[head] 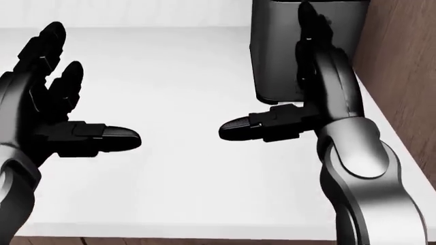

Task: Push down the lever of the toaster to turn it on.

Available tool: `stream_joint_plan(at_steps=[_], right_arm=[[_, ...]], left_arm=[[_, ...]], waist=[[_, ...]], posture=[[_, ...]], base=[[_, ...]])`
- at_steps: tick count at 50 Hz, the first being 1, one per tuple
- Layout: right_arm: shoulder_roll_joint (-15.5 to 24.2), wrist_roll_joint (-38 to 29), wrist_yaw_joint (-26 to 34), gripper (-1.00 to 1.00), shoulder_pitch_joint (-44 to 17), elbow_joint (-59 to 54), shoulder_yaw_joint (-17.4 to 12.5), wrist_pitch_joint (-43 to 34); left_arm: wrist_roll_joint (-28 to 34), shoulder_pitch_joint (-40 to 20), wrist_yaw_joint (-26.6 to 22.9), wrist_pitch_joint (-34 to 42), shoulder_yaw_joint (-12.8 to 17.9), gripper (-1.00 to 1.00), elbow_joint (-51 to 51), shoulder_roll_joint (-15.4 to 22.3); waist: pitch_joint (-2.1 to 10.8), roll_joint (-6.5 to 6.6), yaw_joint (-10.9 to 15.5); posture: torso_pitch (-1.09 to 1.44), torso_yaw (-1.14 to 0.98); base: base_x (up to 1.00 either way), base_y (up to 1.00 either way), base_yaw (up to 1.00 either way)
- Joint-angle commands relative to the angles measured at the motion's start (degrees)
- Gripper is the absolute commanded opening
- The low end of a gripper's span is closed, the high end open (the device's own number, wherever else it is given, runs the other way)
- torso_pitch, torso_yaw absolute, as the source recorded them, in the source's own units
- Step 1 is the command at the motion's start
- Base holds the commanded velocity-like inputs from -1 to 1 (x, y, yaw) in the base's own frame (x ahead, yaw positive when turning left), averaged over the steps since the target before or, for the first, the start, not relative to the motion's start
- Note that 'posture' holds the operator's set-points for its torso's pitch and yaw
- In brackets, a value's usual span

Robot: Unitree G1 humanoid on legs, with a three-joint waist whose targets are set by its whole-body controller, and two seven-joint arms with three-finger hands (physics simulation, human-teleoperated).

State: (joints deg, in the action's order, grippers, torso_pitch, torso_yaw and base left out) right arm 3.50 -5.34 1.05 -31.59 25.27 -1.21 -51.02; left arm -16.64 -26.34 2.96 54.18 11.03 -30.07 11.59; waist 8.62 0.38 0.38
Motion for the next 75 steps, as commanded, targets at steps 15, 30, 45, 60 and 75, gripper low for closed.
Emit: stream_joint_plan(at_steps=[15, 30, 45, 60, 75], right_arm=[[1.77, 1.79, -0.86, 1.00, -4.85, -3.17, -2.17, 3.39], [6.71, 6.39, -3.44, 1.00, -16.84, -20.16, -4.73, 8.34], [8.18, 6.33, -2.87, 1.00, -22.25, -32.92, -4.60, 14.95], [8.54, 6.71, -3.40, 1.00, -22.90, -40.73, -4.99, 20.07], [9.07, 6.87, -3.55, 1.00, -22.37, -43.88, -5.14, 22.17]], left_arm=[[2.53, -8.09, -1.22, -4.71, -0.89, 1.00, 6.45, 2.08], [2.48, -9.02, -0.79, -4.20, -0.58, 1.00, 6.28, 1.92], [2.24, -8.02, -0.58, -4.73, -0.68, 1.00, 5.86, 1.70], [2.53, -7.15, -0.78, -5.45, -1.08, 1.00, 5.99, 1.21], [2.09, -7.96, -0.40, -4.38, -0.92, 1.00, 5.54, 1.34]], waist=[[6.99, -0.13, 0.58], [6.84, -0.15, 0.44], [6.92, -0.21, 0.56], [7.04, -0.25, 0.62], [6.94, -0.30, 0.57]], posture=[[-0.35, 0.00], [-0.35, 0.00], [-0.35, 0.00], [-0.35, 0.00], [-0.35, 0.00]], base=[[0.00, 0.00, 0.00], [0.00, 0.00, 0.00], [0.00, 0.00, 0.00], [0.00, 0.00, 0.00], [0.00, 0.00, 0.00]])
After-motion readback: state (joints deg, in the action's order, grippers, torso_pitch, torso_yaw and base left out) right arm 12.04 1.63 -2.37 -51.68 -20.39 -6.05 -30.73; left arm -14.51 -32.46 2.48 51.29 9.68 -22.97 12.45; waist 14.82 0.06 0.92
